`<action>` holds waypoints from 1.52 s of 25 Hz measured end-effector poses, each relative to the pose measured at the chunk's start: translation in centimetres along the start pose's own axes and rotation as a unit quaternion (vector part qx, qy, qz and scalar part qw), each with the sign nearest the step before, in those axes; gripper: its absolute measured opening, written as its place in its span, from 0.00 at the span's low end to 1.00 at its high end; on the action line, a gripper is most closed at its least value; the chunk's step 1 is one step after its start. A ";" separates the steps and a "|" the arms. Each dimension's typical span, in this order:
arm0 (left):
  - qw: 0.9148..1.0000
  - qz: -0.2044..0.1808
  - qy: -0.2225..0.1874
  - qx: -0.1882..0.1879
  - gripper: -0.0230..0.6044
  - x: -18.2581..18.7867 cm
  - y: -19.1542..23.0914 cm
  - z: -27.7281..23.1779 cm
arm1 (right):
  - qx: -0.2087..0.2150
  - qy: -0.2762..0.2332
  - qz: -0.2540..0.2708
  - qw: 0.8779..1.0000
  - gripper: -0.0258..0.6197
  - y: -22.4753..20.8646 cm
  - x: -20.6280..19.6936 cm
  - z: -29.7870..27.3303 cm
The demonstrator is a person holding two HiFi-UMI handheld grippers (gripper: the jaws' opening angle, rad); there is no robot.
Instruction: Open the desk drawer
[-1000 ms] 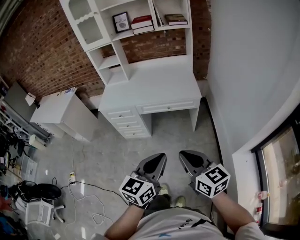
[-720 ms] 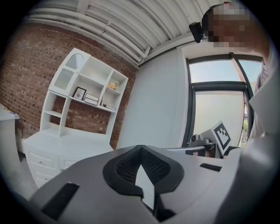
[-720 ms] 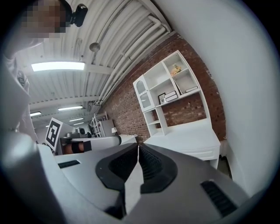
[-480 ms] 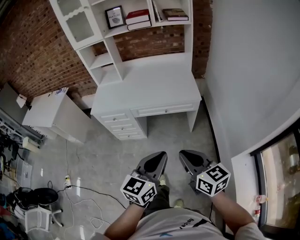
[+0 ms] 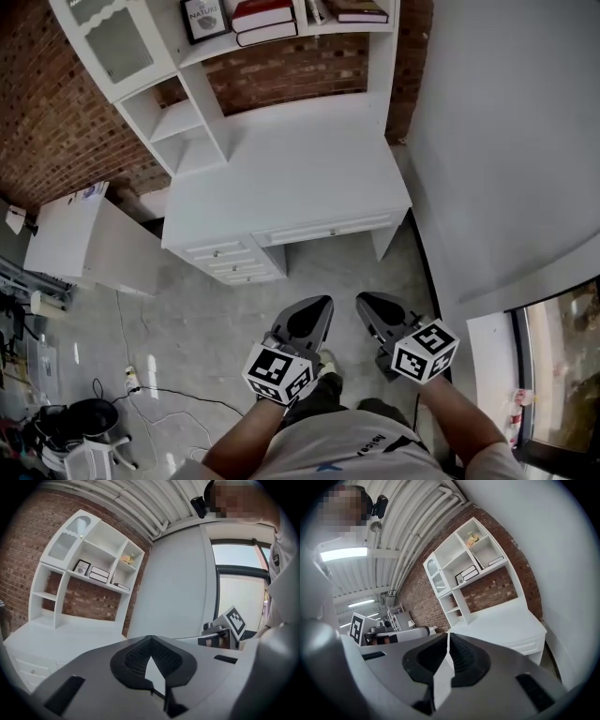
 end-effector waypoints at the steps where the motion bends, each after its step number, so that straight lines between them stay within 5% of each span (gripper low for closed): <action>1: 1.000 -0.003 0.000 -0.005 0.05 0.0 0.9 -0.8 | 0.002 -0.002 -0.010 1.000 0.07 -0.9 0.0 -1.0; 10: 1.000 -0.007 0.001 -0.022 0.05 0.0 5.9 -7.0 | 0.008 -0.039 -0.182 0.982 0.07 -9.3 -0.6 -5.7; 20: 1.000 -0.006 0.018 0.012 0.05 -1.7 9.7 -15.4 | 0.038 -0.001 -0.278 0.960 0.07 -20.9 -4.6 -10.7; 28: 0.996 0.012 0.052 0.065 0.05 -3.3 13.3 -23.2 | 0.056 0.003 -0.422 0.905 0.08 -32.2 -10.6 -14.5; 33: 0.993 0.027 0.067 0.090 0.05 -5.7 14.8 -26.8 | 0.086 0.014 -0.471 0.878 0.19 -35.9 -14.4 -16.7; 38: 0.989 0.042 0.081 0.115 0.06 -7.8 16.4 -28.9 | 0.048 0.018 -0.511 0.858 0.19 -39.8 -18.5 -18.0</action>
Point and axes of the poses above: the fingertips, and each gripper's own axes: z backward along the fingers, y to its left, x out of its top, the point moved 1 cm from there along z, backward along the fingers, and after that the axes turned 14 degrees about x, right-handed, at the moved point
